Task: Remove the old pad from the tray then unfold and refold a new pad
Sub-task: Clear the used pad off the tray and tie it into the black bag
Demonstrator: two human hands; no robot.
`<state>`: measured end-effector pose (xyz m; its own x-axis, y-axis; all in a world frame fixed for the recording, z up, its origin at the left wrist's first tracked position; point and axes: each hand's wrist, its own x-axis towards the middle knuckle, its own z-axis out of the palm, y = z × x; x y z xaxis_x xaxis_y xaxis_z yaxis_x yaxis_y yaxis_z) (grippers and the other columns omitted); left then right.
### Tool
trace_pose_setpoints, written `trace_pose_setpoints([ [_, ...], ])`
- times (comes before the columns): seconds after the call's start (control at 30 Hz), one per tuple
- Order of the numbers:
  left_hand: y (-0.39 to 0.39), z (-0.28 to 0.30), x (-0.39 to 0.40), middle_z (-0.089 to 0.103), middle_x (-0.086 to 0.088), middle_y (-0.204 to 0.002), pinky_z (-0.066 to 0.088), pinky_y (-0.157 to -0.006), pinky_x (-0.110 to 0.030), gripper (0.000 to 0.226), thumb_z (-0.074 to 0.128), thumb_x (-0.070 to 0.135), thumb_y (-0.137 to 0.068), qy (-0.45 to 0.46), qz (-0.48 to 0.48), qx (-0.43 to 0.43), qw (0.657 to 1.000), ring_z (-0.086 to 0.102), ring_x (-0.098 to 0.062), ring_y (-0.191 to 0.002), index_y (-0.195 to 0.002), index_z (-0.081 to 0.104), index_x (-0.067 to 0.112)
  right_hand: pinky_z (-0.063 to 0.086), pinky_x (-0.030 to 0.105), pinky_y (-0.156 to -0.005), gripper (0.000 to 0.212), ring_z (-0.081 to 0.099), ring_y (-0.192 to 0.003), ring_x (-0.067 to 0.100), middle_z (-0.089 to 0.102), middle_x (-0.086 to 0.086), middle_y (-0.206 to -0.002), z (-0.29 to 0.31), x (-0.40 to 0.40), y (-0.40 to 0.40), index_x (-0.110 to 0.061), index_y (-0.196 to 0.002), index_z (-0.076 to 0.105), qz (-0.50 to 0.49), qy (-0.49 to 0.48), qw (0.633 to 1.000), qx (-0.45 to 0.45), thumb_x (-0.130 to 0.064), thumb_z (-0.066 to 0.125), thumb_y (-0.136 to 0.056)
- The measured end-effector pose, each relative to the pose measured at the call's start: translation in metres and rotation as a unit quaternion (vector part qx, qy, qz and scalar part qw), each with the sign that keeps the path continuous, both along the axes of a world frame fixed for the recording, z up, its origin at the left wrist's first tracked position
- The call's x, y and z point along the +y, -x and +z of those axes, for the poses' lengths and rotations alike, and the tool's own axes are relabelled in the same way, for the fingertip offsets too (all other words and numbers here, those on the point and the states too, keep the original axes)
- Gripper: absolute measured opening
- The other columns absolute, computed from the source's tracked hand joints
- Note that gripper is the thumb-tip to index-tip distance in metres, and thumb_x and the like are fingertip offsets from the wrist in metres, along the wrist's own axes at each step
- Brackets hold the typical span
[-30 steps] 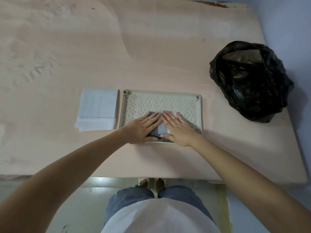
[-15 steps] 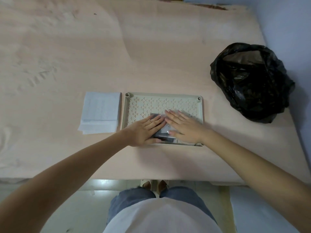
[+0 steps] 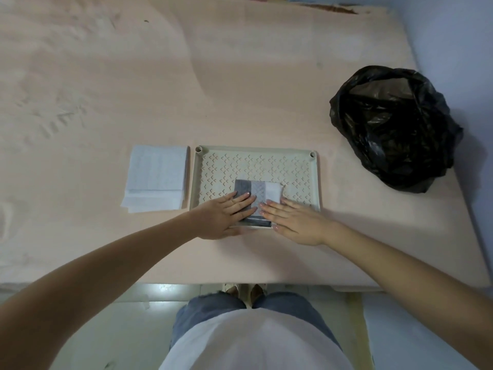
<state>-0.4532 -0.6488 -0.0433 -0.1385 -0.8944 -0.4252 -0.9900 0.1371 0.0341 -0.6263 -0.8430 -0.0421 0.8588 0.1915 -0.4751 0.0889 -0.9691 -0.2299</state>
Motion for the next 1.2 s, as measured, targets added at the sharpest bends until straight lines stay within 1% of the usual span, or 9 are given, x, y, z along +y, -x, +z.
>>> trace_pose_setpoints([
  [0.13,0.021,0.018,-0.003,0.059,-0.011,-0.123,0.047,-0.086,-0.034,0.024,0.059,0.026,-0.09,0.252,0.307,0.206,0.895,0.058,-0.032,-0.11,-0.108,0.068,0.012,-0.012,0.026,-0.113,0.056,-0.015,-0.139,0.004,-0.003,-0.007,-0.157,0.001,0.007,0.001,-0.023,-0.15,0.007,-0.018,-0.017,0.999,-0.022,-0.047,0.013,-0.1],
  [0.23,0.027,0.021,-0.022,0.051,-0.009,-0.116,0.046,-0.076,-0.032,0.042,0.066,0.032,-0.085,0.181,0.584,0.23,0.757,0.056,-0.027,-0.099,-0.115,0.053,0.007,-0.012,0.025,-0.112,0.054,-0.013,-0.139,0.003,0.001,-0.005,-0.158,0.0,0.012,0.003,-0.021,-0.15,0.012,-0.042,-0.028,0.998,-0.037,-0.044,0.015,-0.101],
  [0.33,0.026,0.015,-0.04,0.049,-0.015,-0.123,0.049,-0.088,-0.041,0.064,0.074,0.037,-0.078,0.07,0.678,0.291,0.671,0.056,-0.031,-0.106,-0.123,0.041,0.004,-0.008,0.024,-0.114,0.054,-0.008,-0.141,0.003,0.006,-0.004,-0.159,-0.003,0.013,0.004,-0.019,-0.15,0.017,-0.056,-0.04,0.996,-0.051,-0.042,0.017,-0.101],
  [0.5,0.026,0.005,-0.048,0.063,-0.011,-0.111,0.044,-0.071,-0.029,0.063,0.079,0.029,-0.073,0.036,0.724,0.362,0.587,0.056,-0.022,-0.088,-0.121,0.051,0.001,0.005,0.03,-0.12,0.049,0.001,-0.145,0.007,0.014,-0.003,-0.158,-0.007,0.014,0.006,-0.016,-0.149,0.026,-0.08,-0.081,0.991,-0.066,-0.034,0.025,-0.103],
  [0.6,0.021,0.004,-0.045,0.064,-0.004,-0.084,0.047,-0.059,-0.025,0.041,0.081,0.028,-0.071,0.034,0.708,0.391,0.587,0.057,-0.018,-0.071,-0.101,0.067,0.003,0.015,0.032,-0.119,0.042,0.011,-0.142,0.0,0.027,-0.006,-0.155,-0.008,0.016,0.007,-0.016,-0.14,0.044,-0.163,-0.18,0.967,-0.08,-0.031,0.032,-0.102],
  [0.77,0.018,0.007,-0.029,0.061,0.004,-0.074,0.043,-0.04,-0.015,0.034,0.087,0.024,-0.063,0.1,0.721,0.466,0.503,0.058,-0.009,-0.063,-0.074,0.057,0.015,0.04,0.039,-0.107,0.037,0.044,-0.124,0.008,0.048,-0.004,-0.132,-0.004,0.027,-0.004,-0.016,-0.125,0.053,-0.474,-0.327,0.778,-0.251,-0.024,0.062,-0.09],
  [0.93,0.02,0.01,-0.019,0.067,-0.009,-0.089,0.052,-0.047,-0.02,0.033,0.084,0.011,-0.067,0.123,0.693,0.592,0.392,0.068,-0.02,-0.072,-0.083,0.056,0.009,0.05,0.033,-0.092,0.075,0.052,-0.117,0.009,0.049,-0.002,-0.138,0.002,0.031,-0.025,-0.019,-0.136,0.042,-0.612,-0.384,0.681,-0.115,-0.047,0.074,-0.074],
  [1.03,0.018,0.014,-0.021,0.068,-0.007,-0.09,0.058,-0.06,-0.026,0.029,0.082,0.007,-0.068,0.129,0.667,0.626,0.383,0.069,-0.02,-0.078,-0.083,0.057,0.009,0.048,0.011,-0.053,0.048,0.061,-0.079,-0.007,0.067,-0.012,-0.105,0.011,0.03,-0.033,-0.026,-0.113,0.057,-0.628,-0.42,0.648,-0.094,-0.046,0.075,-0.074],
  [1.2,0.012,0.016,-0.028,0.067,-0.006,-0.089,0.058,-0.075,-0.035,0.031,0.082,0.006,-0.067,0.122,0.649,0.632,0.406,0.068,-0.023,-0.083,-0.085,0.057,0.009,0.056,0.026,-0.062,0.026,0.069,-0.083,0.01,0.072,-0.009,-0.091,0.015,0.023,-0.031,-0.027,-0.099,0.066,-0.63,-0.452,0.626,-0.086,-0.038,0.074,-0.078],
])
